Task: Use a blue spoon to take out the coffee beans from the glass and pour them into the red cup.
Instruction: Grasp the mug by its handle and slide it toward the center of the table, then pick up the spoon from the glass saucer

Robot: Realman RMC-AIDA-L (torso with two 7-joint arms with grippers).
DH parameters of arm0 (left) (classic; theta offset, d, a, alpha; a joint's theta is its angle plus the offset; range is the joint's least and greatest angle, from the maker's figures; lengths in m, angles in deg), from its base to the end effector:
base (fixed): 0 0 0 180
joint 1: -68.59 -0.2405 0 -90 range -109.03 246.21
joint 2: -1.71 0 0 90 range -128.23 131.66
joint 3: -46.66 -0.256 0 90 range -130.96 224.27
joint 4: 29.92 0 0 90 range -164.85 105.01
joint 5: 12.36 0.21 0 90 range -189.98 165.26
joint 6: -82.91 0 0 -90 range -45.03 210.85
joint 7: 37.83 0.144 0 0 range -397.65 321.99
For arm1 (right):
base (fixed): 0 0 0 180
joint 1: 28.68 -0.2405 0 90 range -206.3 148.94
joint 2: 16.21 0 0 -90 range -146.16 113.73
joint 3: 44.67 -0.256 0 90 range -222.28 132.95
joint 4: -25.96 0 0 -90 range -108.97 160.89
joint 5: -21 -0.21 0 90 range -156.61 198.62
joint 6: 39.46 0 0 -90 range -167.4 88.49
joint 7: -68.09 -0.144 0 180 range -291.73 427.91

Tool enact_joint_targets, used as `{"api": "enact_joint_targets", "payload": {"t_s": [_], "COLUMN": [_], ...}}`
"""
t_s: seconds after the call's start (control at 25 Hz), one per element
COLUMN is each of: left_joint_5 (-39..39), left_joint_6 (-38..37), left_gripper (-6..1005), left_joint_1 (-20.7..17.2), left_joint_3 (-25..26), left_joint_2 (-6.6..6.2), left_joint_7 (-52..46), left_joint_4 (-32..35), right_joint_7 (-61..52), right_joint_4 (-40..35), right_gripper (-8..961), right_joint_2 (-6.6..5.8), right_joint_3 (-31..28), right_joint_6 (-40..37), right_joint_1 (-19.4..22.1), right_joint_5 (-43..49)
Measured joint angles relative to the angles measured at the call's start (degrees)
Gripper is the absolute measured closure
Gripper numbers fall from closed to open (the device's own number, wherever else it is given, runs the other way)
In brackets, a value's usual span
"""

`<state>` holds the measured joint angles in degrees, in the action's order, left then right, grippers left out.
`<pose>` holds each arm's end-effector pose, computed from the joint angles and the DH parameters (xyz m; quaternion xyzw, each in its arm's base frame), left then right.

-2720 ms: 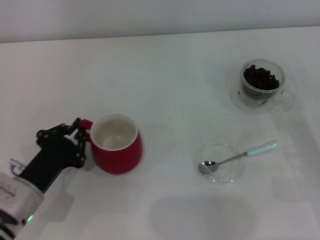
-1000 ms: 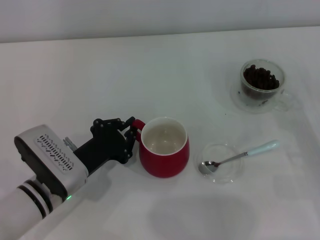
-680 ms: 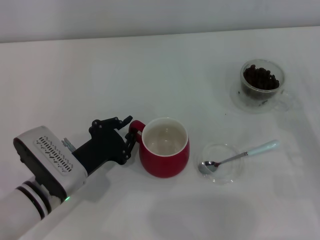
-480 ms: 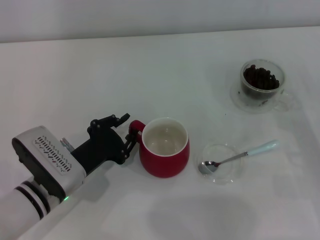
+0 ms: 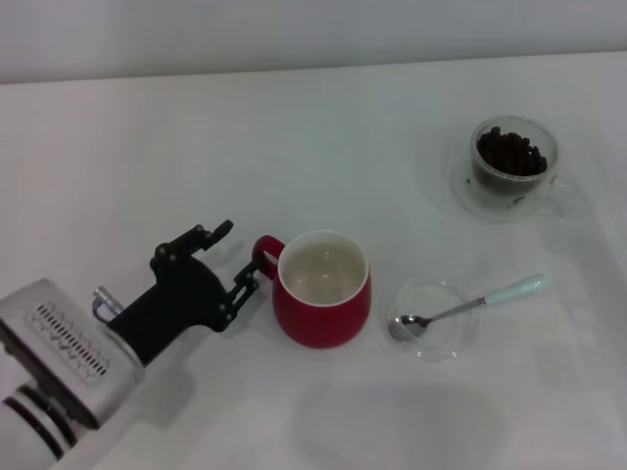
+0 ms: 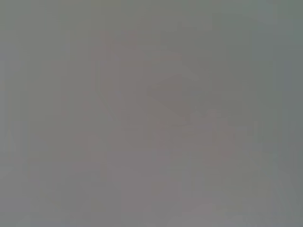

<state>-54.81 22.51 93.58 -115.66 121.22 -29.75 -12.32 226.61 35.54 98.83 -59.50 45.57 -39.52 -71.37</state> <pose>-0.2729 0.2740 -0.1250 -0.8976 -0.0180 -0.2081 0.3881 0.3991 0.2256 0.0448 -0.5446 0.3100 0.3724 0.6846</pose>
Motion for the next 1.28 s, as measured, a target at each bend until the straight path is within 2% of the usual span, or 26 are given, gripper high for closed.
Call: {"api": "enact_joint_targets", "payload": {"t_s": [0.12,0.28,0.52,1.0,1.28], "left_joint_5": [0.1,0.1,-1.7,-9.6,-12.5], "left_joint_6": [-1.1,-3.5,-6.3,-15.9,-20.6], "left_gripper": [521,507,504,505,505], "left_joint_1": [-1.1,-3.2,-6.2,-10.9,-12.0], "left_joint_3": [0.0,0.0,0.2,0.2,0.2], "left_joint_2": [-0.10,-0.16,-0.20,-0.23,-0.24], "left_joint_7": [0.1,0.3,0.2,-0.6,-0.6], "left_joint_4": [-0.3,-1.6,-2.4,-4.1,-4.5], "right_joint_7": [-0.3,-0.6,-5.5,-37.3,-49.8], "right_joint_4": [0.0,-0.1,-1.6,-10.1,-9.1], "right_gripper": [115,116,117,120,121], "right_joint_2": [0.00,0.00,-0.17,-0.27,-0.22], "right_joint_3": [0.3,0.8,4.8,21.7,25.3], "right_joint_6": [0.0,0.0,0.0,-0.1,0.1], "right_joint_1": [0.0,0.0,0.4,1.6,3.6], "right_joint_5": [0.2,0.5,0.6,0.6,0.7]}}
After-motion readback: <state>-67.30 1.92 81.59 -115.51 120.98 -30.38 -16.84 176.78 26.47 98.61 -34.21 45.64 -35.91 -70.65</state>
